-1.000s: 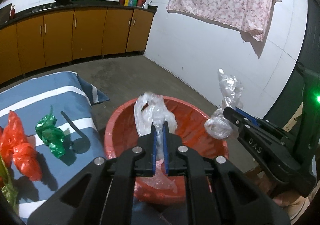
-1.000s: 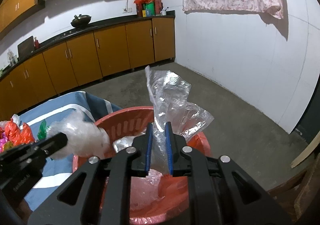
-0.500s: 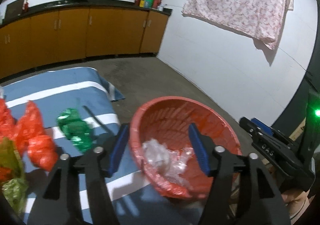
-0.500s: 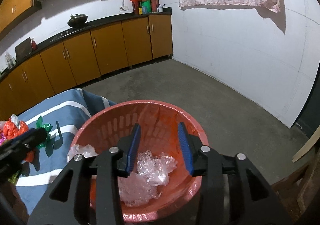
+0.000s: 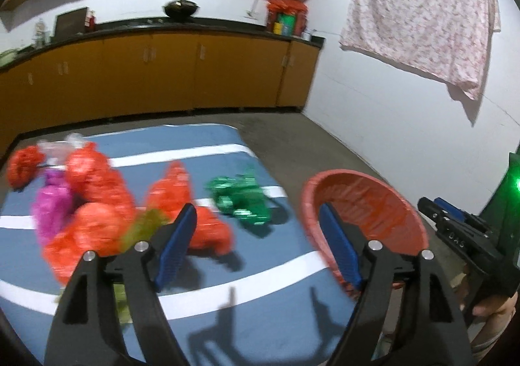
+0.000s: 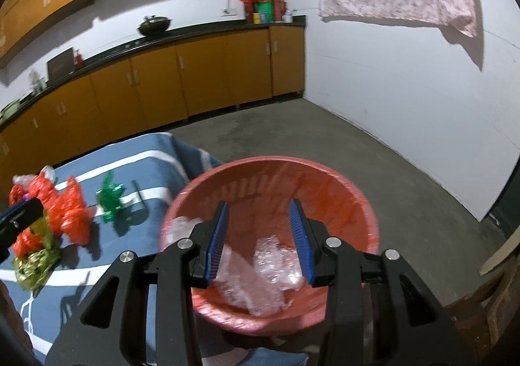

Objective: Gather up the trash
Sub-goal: 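Return both open tools over the bag pile on the table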

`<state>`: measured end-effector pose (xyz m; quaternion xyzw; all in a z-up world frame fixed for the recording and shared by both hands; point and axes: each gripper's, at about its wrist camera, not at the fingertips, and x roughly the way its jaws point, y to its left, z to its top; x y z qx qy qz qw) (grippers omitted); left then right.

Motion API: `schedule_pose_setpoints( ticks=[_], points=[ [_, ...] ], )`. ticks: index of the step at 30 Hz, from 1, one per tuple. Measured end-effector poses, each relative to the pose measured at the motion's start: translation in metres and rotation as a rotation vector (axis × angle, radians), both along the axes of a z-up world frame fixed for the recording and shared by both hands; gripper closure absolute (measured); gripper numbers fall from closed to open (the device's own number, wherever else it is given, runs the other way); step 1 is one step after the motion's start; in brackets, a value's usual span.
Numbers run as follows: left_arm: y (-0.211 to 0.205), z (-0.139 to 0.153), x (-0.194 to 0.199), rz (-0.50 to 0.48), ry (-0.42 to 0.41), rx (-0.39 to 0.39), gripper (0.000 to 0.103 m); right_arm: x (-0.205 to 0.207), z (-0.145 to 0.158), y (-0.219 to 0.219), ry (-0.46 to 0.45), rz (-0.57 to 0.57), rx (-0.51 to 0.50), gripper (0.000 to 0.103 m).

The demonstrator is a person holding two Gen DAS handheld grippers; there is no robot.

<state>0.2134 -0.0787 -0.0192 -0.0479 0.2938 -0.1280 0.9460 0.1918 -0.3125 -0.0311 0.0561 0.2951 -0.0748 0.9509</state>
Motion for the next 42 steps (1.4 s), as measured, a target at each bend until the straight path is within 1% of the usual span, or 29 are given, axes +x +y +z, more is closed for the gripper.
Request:
schedule_pose_setpoints(
  ticks=[2,7,12,15,16,19,23,25,35,37,38,40,41,42],
  points=[
    [0.021,0.004,-0.008,0.047,-0.018,0.017,0.025,-0.001,0.000,0.012,-0.004,0.025,0.002,0.047],
    [0.068,0.005,-0.020,0.157,-0.030,0.042,0.024,0.001,-0.002,0.045,0.000,0.093,0.007,0.046],
    [0.111,-0.006,-0.020,0.247,0.005,0.057,0.024,0.001,-0.008,0.074,0.013,0.149,0.007,0.046],
    [0.124,-0.013,-0.013,0.254,0.032,0.066,0.026,0.002,-0.010,0.088,0.022,0.175,-0.001,0.046],
    [0.127,-0.018,-0.006,0.250,0.050,0.069,0.030,0.002,-0.011,0.092,0.026,0.182,-0.003,0.046],
    [0.131,-0.030,0.006,0.233,0.096,0.070,0.035,0.001,-0.014,0.099,0.034,0.189,-0.005,0.046],
    [0.134,-0.049,0.019,0.223,0.153,0.084,0.036,0.004,-0.017,0.100,0.046,0.191,-0.005,0.046],
    [0.135,-0.056,0.025,0.216,0.172,0.077,0.036,0.005,-0.019,0.101,0.052,0.189,-0.006,0.046],
    [0.138,-0.069,0.040,0.177,0.205,0.047,0.036,0.008,-0.025,0.109,0.073,0.206,-0.009,0.046],
    [0.139,-0.069,0.040,0.171,0.202,0.039,0.047,0.008,-0.026,0.113,0.074,0.213,-0.009,0.046],
    [0.140,-0.069,0.039,0.168,0.201,0.037,0.050,0.009,-0.025,0.114,0.074,0.216,-0.009,0.046],
    [0.140,-0.068,0.037,0.162,0.194,0.036,0.061,0.010,-0.025,0.119,0.074,0.225,-0.009,0.046],
    [0.140,-0.067,0.036,0.159,0.189,0.040,0.063,0.010,-0.024,0.121,0.074,0.230,-0.009,0.046],
    [0.139,-0.067,0.035,0.159,0.185,0.042,0.068,0.011,-0.024,0.123,0.074,0.235,-0.009,0.046]
  ],
)
